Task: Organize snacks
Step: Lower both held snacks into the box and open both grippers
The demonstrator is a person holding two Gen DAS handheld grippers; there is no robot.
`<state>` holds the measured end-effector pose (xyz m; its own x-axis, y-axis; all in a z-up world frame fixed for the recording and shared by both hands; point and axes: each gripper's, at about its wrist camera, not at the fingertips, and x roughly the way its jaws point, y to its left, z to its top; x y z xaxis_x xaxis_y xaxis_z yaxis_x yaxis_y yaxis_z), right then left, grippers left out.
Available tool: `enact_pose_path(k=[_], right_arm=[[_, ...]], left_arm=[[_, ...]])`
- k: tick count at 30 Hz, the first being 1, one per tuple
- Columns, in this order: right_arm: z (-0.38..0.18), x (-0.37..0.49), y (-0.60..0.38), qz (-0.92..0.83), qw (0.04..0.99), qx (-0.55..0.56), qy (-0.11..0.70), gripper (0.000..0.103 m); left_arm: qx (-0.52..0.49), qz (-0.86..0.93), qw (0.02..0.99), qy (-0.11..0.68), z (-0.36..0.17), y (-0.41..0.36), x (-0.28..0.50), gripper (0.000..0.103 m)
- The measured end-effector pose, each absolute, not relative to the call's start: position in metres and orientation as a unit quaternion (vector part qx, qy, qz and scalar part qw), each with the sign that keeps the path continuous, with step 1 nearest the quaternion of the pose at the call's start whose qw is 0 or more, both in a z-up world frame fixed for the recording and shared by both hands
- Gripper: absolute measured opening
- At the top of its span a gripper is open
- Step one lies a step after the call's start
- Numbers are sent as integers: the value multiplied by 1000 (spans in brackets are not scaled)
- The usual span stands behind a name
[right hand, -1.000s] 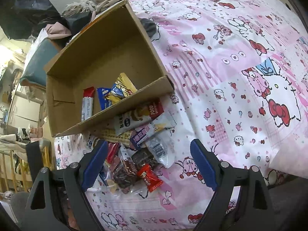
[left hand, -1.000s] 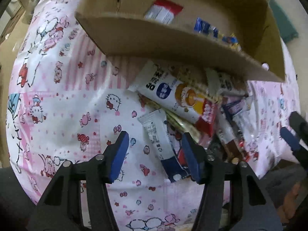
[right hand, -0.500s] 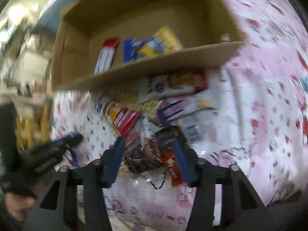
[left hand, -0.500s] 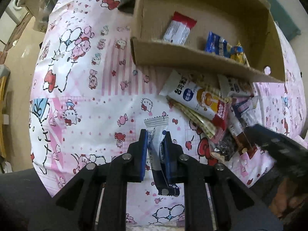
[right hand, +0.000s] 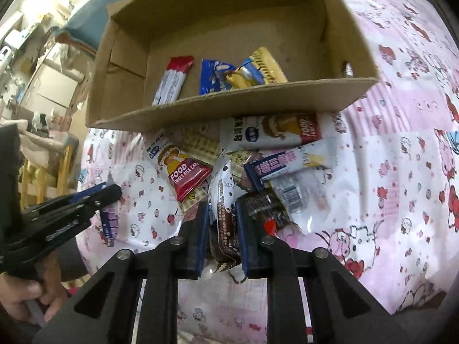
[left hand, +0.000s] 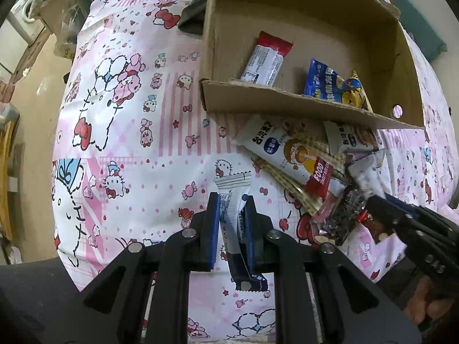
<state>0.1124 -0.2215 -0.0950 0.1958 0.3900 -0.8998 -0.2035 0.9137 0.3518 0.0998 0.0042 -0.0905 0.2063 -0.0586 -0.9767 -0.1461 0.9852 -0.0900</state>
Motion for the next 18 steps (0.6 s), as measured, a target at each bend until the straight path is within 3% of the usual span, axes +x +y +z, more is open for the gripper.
enact_pose_path(k=[10, 18], right_arm=[[-62, 103, -246, 225, 777, 165, 564, 20], [-27, 105, -251, 299, 784, 234, 491, 20]], left_arm=[[-59, 49, 794, 603, -74, 0, 89, 13], [-42, 85, 838, 537, -35, 16, 80, 13]])
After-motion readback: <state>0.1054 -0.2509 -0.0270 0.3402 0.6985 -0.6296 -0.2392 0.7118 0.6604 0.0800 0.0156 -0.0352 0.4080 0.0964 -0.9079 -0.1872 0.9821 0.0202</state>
